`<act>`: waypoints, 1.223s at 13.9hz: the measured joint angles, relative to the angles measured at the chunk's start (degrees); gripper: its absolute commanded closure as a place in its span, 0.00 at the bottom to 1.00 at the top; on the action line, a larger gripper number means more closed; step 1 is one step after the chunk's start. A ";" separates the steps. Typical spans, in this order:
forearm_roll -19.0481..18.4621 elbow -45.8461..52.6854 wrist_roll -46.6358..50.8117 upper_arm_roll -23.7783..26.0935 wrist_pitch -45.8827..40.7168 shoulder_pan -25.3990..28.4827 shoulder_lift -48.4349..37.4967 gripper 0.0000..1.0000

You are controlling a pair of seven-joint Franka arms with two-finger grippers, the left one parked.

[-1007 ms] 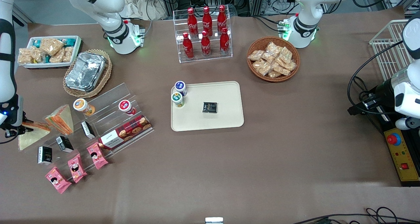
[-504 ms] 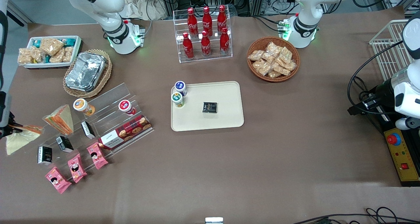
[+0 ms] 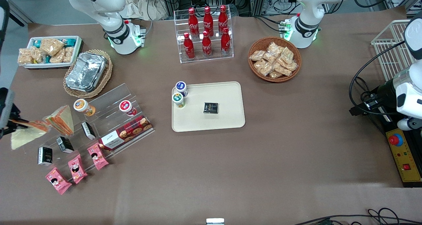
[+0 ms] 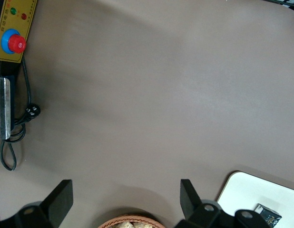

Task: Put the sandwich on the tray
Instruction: 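Lift the sandwich and carry it over the cream tray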

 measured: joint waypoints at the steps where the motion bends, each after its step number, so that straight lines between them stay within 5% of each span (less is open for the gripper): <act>1: 0.00 0.20 4.37 0.15 -1.16 1.90 -0.24 1.00; 11: 0.07 2.34 52.06 13.19 -5.21 13.72 -0.50 1.00; 17: 0.09 2.26 68.49 17.60 -1.05 19.59 5.35 1.00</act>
